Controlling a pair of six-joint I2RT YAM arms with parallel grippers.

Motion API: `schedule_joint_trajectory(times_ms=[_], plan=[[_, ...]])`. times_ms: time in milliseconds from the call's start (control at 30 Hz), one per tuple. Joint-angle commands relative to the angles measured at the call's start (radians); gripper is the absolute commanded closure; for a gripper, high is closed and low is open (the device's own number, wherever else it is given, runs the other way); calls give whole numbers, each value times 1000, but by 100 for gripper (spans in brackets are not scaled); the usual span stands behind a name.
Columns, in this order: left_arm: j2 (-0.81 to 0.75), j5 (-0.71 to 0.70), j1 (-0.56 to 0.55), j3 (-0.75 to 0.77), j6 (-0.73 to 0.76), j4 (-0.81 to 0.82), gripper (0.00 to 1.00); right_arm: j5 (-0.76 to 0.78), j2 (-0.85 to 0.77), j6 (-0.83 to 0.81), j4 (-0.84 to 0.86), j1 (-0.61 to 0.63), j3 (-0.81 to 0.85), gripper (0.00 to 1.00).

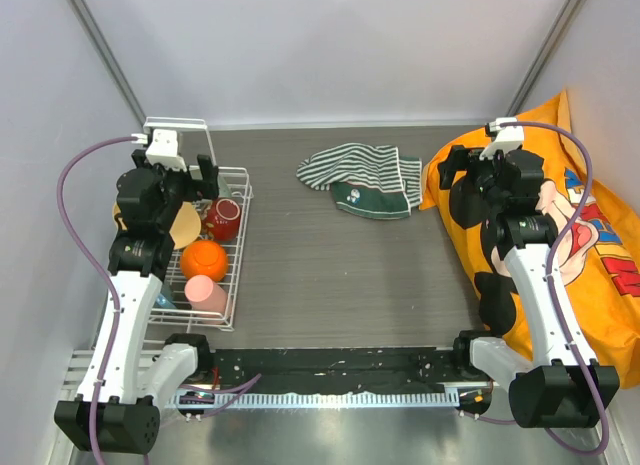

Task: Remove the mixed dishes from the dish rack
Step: Pick up the plate from the dish rack.

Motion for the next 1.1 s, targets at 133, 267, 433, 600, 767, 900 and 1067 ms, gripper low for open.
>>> schedule_joint_trajectory(times_ms=[133,267,433,600,767,900,1067], plan=[[15,-71,-1,71,3,-20,0,2,-15,-4,22,1,44,1],[32,-68,0,106,25,-60,0,1,-14,-4,25,1,41,1],[67,6,-1,178,95,-166,0,-7,-6,-4,23,1,41,1],[78,12,-1,204,141,-232,0,-10,-3,-6,23,1,40,1],[64,26,-1,227,232,-272,0,-15,0,-6,23,1,41,1],[58,32,-1,252,335,-328,0,-16,4,-4,22,1,43,1],[92,41,-1,338,547,-471,0,-21,11,-27,17,1,44,1]])
